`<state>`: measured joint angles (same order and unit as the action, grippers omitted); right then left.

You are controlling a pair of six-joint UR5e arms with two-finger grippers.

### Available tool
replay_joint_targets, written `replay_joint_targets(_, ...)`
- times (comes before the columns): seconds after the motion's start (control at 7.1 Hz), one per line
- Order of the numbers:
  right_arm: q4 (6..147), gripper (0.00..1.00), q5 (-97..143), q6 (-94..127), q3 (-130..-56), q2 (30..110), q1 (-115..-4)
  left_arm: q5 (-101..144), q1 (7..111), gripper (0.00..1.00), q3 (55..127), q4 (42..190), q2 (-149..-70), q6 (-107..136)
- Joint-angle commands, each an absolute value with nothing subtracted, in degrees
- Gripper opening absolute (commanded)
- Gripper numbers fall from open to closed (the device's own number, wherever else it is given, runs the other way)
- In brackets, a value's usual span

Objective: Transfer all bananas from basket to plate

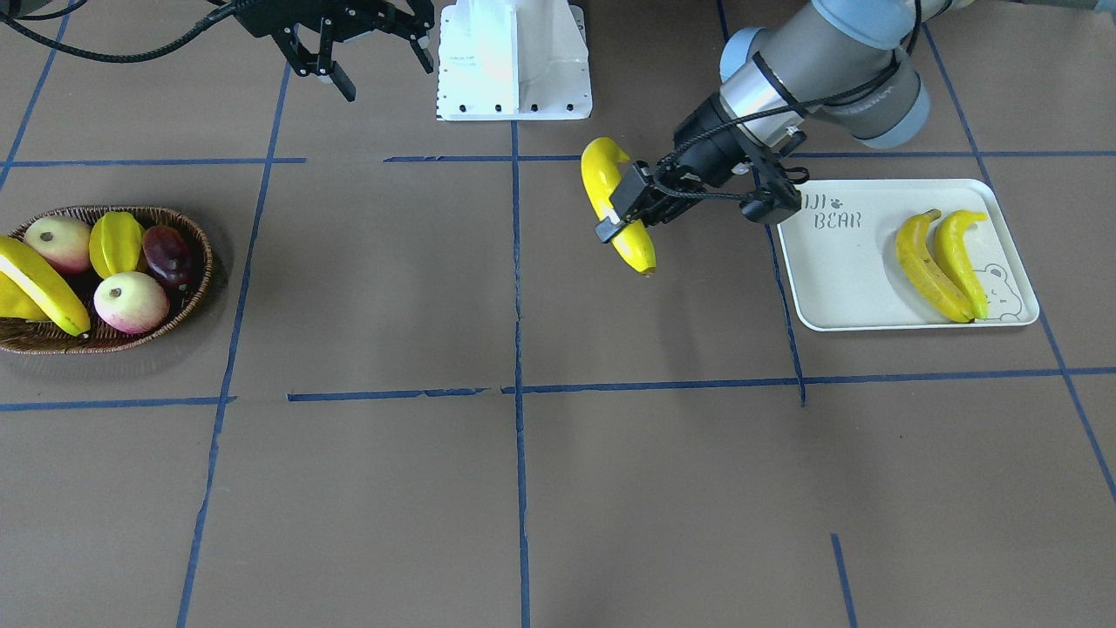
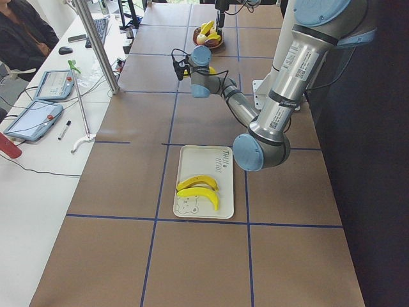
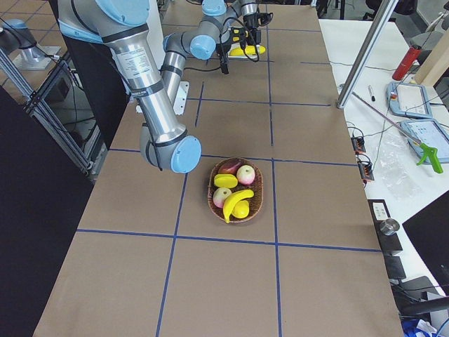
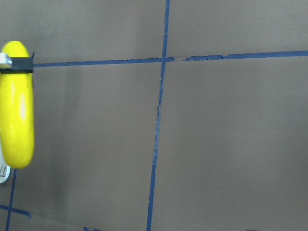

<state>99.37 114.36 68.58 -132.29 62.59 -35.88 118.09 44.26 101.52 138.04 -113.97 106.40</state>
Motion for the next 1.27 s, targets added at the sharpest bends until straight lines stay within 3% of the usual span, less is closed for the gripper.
replay_joint_targets(0.0,99.5,1.0,114.3,68.6,-132.6,64.2,-36.3,118.2,47.9,0.0,105.6,130.9,-106.5,96.7)
replay_joint_targets(0.42,99.5,1.0,114.3,68.5,-132.3,65.6,-36.3,117.9,49.2,0.0,111.3,125.8,-90.0,81.0)
replay_joint_targets(1.13,99.6,1.0,114.3,67.9,-132.3,67.0,-37.1,111.2,48.4,0.0,105.0,118.8,-87.3,78.3)
